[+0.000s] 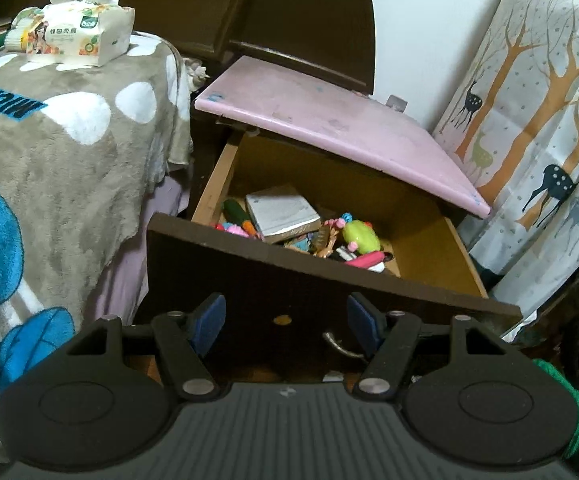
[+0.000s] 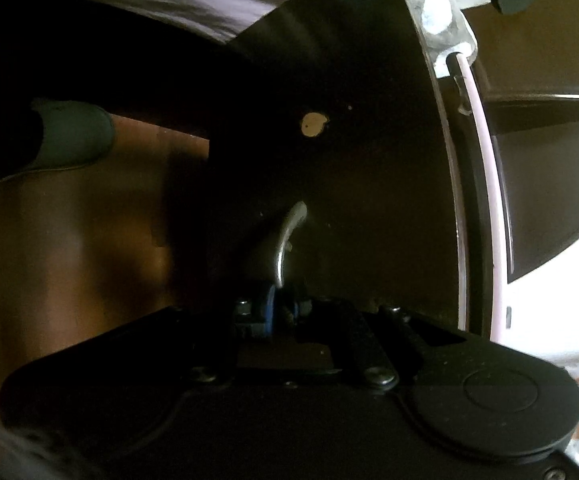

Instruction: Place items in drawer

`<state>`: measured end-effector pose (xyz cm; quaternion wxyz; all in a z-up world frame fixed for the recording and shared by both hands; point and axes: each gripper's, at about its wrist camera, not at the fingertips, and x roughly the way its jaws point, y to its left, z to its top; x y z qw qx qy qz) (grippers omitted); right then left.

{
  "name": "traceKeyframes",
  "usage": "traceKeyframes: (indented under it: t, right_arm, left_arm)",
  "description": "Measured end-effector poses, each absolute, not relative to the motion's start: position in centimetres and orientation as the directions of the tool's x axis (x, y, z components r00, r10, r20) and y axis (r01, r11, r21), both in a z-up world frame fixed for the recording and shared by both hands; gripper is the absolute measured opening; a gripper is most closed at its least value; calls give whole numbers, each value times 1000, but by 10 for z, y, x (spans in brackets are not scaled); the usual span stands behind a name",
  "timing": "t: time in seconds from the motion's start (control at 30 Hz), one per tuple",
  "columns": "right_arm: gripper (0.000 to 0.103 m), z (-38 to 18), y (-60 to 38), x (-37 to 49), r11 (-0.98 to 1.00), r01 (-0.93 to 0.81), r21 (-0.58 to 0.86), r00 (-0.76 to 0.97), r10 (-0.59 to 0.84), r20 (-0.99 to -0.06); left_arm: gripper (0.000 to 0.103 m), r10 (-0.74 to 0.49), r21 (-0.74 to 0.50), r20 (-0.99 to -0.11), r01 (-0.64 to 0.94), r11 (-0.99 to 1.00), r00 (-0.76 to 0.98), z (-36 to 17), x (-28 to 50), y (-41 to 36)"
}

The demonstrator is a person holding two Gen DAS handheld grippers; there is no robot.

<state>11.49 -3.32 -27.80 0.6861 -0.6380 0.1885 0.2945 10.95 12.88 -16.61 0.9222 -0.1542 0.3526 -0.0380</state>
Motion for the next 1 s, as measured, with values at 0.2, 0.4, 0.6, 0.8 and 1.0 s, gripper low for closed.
traceKeyframes:
  t: [0.2, 0.4, 0.6, 0.8, 1.0]
  right_arm:
    - [0, -277, -43, 113, -13, -648, -762, 743, 206, -636]
    - [0, -271, -31, 136, 105, -665, -739, 746, 147, -650]
    - [2, -275, -26, 190, 152, -627, -764, 779, 90, -621]
    - [3, -286, -19, 234, 127, -603, -788, 797, 67, -600]
    - [3, -296, -18, 254, 82, -594, -800, 804, 75, -590]
  left_arm:
    - [66, -177, -309, -658, -48, 950, 732, -169, 111, 131]
    - [66, -172, -306, -671, -58, 950, 721, -171, 111, 132]
    - [66, -162, -292, -688, -66, 954, 708, -175, 116, 131]
    - [66, -156, -286, -699, -73, 956, 698, -179, 120, 133]
    - [66, -158, -286, -705, -73, 955, 692, -181, 122, 133]
